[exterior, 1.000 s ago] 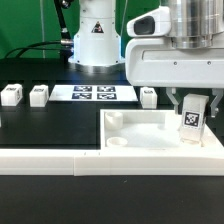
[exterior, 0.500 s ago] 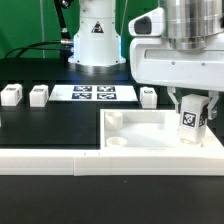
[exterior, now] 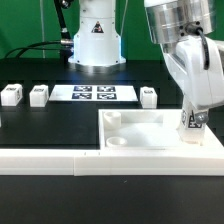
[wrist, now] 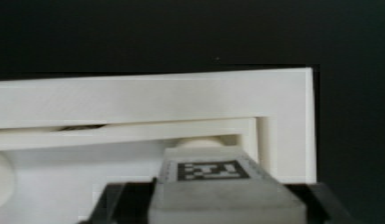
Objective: Assemble square table
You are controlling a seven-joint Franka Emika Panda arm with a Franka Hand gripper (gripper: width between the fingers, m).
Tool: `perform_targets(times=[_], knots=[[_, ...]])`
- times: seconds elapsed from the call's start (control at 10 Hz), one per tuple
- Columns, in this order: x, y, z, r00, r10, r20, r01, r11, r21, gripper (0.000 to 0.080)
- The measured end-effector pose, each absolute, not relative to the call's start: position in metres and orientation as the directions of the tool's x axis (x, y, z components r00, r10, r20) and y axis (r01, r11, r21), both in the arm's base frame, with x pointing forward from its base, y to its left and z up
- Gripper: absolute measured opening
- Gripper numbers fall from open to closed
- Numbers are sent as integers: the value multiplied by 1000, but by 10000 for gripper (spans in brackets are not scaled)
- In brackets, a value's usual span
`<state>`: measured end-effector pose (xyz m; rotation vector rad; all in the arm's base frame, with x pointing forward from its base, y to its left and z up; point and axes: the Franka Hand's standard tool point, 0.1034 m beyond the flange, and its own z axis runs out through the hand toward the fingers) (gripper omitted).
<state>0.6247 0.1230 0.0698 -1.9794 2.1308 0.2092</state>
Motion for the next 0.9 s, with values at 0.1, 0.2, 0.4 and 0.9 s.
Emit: perform_targets(times=[0.1, 0.2, 0.4, 0.9], knots=[[625, 124, 70, -63, -964, -260, -996, 78, -49, 398], [625, 124, 70, -40, -965, -258, -997, 56, -54, 536], [622, 124, 69, 227, -950, -214, -973, -211, -94, 614], [622, 127, 71, 562, -813, -154, -826, -543, -152, 649]])
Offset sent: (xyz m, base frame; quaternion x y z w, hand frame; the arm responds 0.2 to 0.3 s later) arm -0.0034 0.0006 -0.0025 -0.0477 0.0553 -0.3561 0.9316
